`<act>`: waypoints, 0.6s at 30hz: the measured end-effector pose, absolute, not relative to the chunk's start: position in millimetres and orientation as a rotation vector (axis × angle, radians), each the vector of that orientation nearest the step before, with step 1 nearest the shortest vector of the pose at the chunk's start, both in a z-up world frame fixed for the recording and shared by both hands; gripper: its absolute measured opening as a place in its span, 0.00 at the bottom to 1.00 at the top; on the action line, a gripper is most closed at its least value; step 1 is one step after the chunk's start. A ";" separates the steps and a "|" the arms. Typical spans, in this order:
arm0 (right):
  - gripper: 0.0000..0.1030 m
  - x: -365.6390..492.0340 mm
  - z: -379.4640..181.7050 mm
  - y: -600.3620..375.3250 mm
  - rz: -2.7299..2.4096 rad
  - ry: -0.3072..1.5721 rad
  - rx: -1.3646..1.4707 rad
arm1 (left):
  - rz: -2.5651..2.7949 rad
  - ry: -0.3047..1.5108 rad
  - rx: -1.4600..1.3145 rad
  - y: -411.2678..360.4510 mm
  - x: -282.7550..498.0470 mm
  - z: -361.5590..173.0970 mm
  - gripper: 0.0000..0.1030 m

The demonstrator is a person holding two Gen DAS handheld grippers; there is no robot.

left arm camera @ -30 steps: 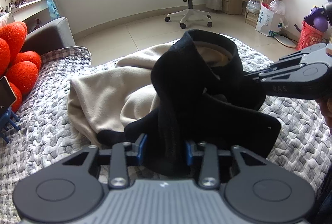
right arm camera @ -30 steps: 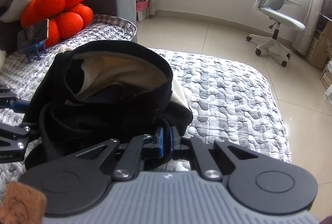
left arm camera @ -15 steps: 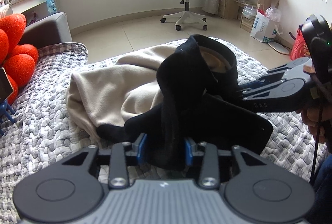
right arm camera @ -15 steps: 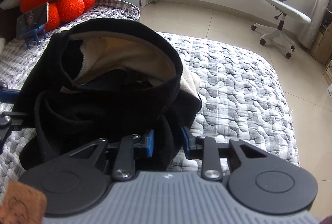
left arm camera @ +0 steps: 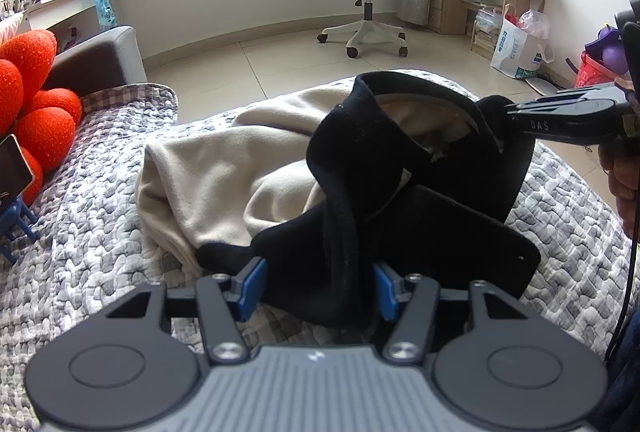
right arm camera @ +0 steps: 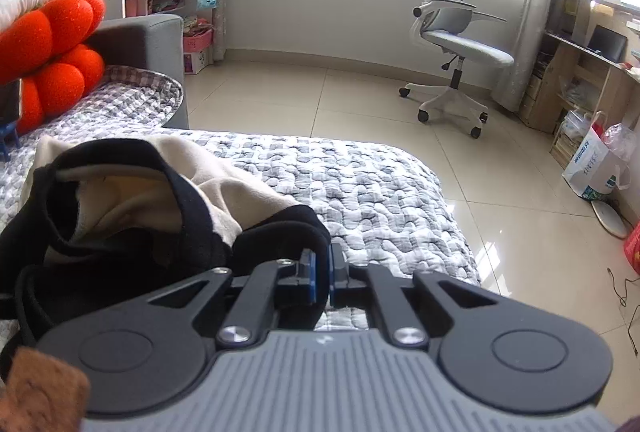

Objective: Fold clothes
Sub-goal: 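Pull the gripped black fabric up with both grippers, gathering the sweatshirt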

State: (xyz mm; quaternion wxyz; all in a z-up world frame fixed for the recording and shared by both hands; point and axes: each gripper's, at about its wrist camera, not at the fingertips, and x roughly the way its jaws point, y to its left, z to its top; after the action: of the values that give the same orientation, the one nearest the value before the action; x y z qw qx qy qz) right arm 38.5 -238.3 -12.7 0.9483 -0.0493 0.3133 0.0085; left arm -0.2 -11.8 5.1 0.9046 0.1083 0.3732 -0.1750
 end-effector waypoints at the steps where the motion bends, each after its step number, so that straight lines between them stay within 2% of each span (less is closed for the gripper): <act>1: 0.06 39.1 -13.8 -236.2 0.030 0.646 -0.102 | -0.363 0.773 0.220 -11.7 0.3 5.0 0.46; 3: 0.09 41.3 -14.6 -234.7 0.060 0.667 -0.075 | -0.367 0.778 0.212 -11.5 1.4 4.7 0.39; 5: 0.16 42.1 -16.1 -234.0 0.094 0.689 -0.057 | -0.373 0.780 0.207 -11.2 1.9 4.4 0.29; 6: 0.16 42.0 -16.6 -231.8 0.102 0.693 -0.062 | -0.376 0.780 0.202 -10.8 1.7 4.7 0.27; 8: 0.16 40.7 -15.7 -230.6 0.115 0.691 -0.060 | -0.379 0.778 0.187 -9.3 1.1 6.0 0.12; 9: 0.16 40.2 -15.2 -231.6 0.119 0.690 -0.051 | -0.375 0.775 0.177 -7.9 1.0 7.1 0.10; 18: 0.16 38.5 -15.4 -232.9 0.148 0.705 -0.031 | -0.352 0.770 0.169 -1.3 2.3 9.8 0.09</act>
State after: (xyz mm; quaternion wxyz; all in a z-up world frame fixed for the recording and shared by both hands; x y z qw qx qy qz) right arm 38.5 -232.9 -15.4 0.9357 -0.0154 0.3449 0.0722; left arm 2.3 -1.3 9.8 0.9082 0.0821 0.3733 -0.1708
